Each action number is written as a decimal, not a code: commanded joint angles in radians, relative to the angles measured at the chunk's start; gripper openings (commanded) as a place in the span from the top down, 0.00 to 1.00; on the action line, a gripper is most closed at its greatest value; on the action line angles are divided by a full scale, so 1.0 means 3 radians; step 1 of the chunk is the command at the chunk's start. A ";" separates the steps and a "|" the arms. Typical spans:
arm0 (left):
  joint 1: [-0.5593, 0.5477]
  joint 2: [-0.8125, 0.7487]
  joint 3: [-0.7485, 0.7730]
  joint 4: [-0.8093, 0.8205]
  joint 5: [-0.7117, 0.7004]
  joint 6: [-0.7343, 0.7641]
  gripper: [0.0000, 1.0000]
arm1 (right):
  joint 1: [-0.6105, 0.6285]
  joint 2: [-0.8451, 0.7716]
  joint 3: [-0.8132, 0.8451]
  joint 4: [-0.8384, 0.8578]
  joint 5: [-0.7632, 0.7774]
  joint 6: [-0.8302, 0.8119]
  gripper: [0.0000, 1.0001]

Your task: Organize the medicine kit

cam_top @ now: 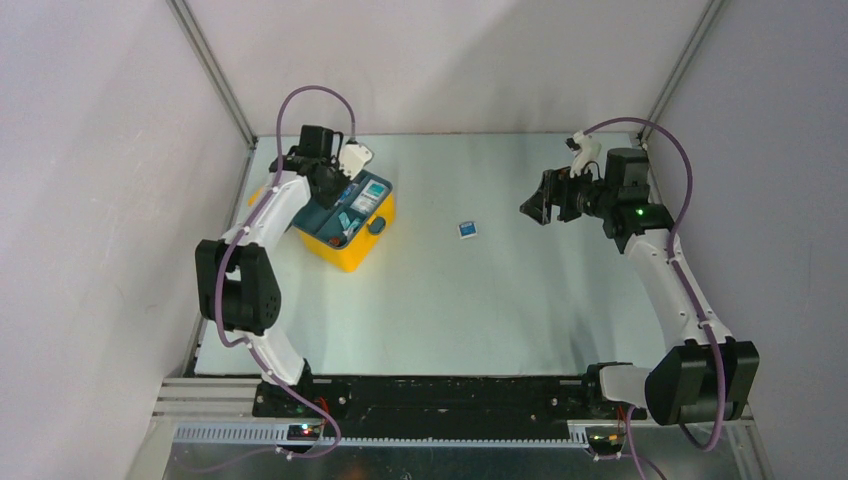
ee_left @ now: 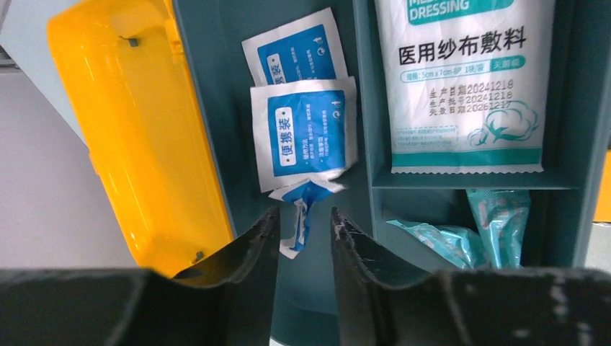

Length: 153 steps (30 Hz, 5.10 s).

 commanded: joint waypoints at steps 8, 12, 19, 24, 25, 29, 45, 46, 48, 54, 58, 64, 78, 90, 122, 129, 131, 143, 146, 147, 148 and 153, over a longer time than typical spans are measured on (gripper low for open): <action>0.0004 -0.0223 0.0016 0.0032 -0.0310 -0.0076 0.49 | 0.0432 0.0946 0.0538 -0.0146 0.0248 -0.0264 0.17; 0.0003 -0.0563 0.0063 0.0033 -0.0177 -0.0309 0.45 | 0.0571 0.1427 0.0844 -0.0246 0.0417 -0.0273 0.21; -0.0005 -0.1316 -0.0208 0.0034 0.0609 -0.1050 0.41 | 0.0670 0.2381 0.1594 -0.0656 0.0516 -0.0063 0.30; -0.0099 -0.1703 -0.0544 0.0041 0.1213 -0.1360 0.40 | 0.0718 0.2767 0.1940 -0.0823 0.0445 0.0064 0.34; -0.0121 -0.1802 -0.0626 0.0044 0.1224 -0.1375 0.40 | 0.0720 0.2839 0.1965 -0.0836 0.0413 0.0076 0.35; -0.0209 -0.2037 -0.0810 0.0050 0.1236 -0.1434 0.40 | 0.0707 0.2986 0.2056 -0.0858 0.0270 0.0210 0.40; -0.0252 -0.2150 -0.0997 0.0074 0.1387 -0.1523 0.41 | 0.0713 0.3520 0.2191 -0.0909 -0.0257 0.0494 0.54; -0.0259 -0.2143 -0.1011 0.0077 0.1402 -0.1535 0.41 | 0.0714 0.3550 0.2200 -0.0902 -0.0315 0.0507 0.57; -0.0279 -0.2128 -0.1035 0.0088 0.1425 -0.1550 0.42 | 0.0702 0.3605 0.2230 -0.0866 -0.0427 0.0551 0.63; -0.0321 -0.2040 -0.1084 0.0177 0.1527 -0.1658 0.42 | 0.0702 0.3733 0.2297 -0.0835 -0.0706 0.0567 0.90; -0.0352 -0.1934 -0.1099 0.0280 0.1729 -0.1792 0.38 | 0.0704 0.3480 0.2110 -0.0751 -0.0901 0.0442 1.00; -0.0422 -0.1674 -0.1152 0.0605 0.2251 -0.2108 0.37 | 0.0716 0.2503 0.1560 -0.0402 -0.1115 0.0234 1.00; -0.0665 -0.1347 -0.1639 0.2593 0.2781 -0.2940 0.36 | 0.0913 0.1488 0.0947 0.0381 -0.1791 0.0614 1.00; -0.0783 -0.1246 -0.1633 0.2807 0.2856 -0.3114 0.43 | 0.1056 0.1543 0.0972 0.0389 -0.1866 0.0658 1.00; -0.0219 -0.1906 -0.1058 0.0212 -0.0317 -0.0760 1.00 | 0.0865 0.1617 0.0941 -0.0234 -0.1545 0.0328 0.64; 0.0058 -0.1434 -0.0864 -0.0114 -0.0557 -0.0607 1.00 | 0.0917 0.1638 0.0942 -0.0297 -0.1478 0.0280 0.64; 0.0102 -0.1331 -0.0832 -0.0141 -0.0454 -0.0537 1.00 | 0.0920 0.1621 0.0941 -0.0340 -0.1442 0.0225 0.64; 0.0166 -0.0781 -0.0576 -0.0167 -0.0233 -0.0456 0.92 | 0.0930 0.1630 0.0941 -0.0385 -0.1404 0.0170 0.63; 0.0184 -0.0661 -0.0479 -0.0164 -0.0320 -0.0427 0.64 | 0.0952 0.1644 0.0941 -0.0390 -0.1382 0.0168 0.63; 0.0191 -0.0649 -0.0437 -0.0162 -0.0358 -0.0428 0.59 | 0.0968 0.1649 0.0941 -0.0393 -0.1375 0.0163 0.64; 0.0212 -0.0645 -0.0418 -0.0152 -0.0366 -0.0435 0.56 | 0.0974 0.1651 0.0941 -0.0397 -0.1359 0.0150 0.63; 0.0298 -0.0945 -0.0485 0.0031 -0.0456 -0.0513 0.44 | 0.1042 0.1657 0.0950 -0.0431 -0.1293 0.0107 0.63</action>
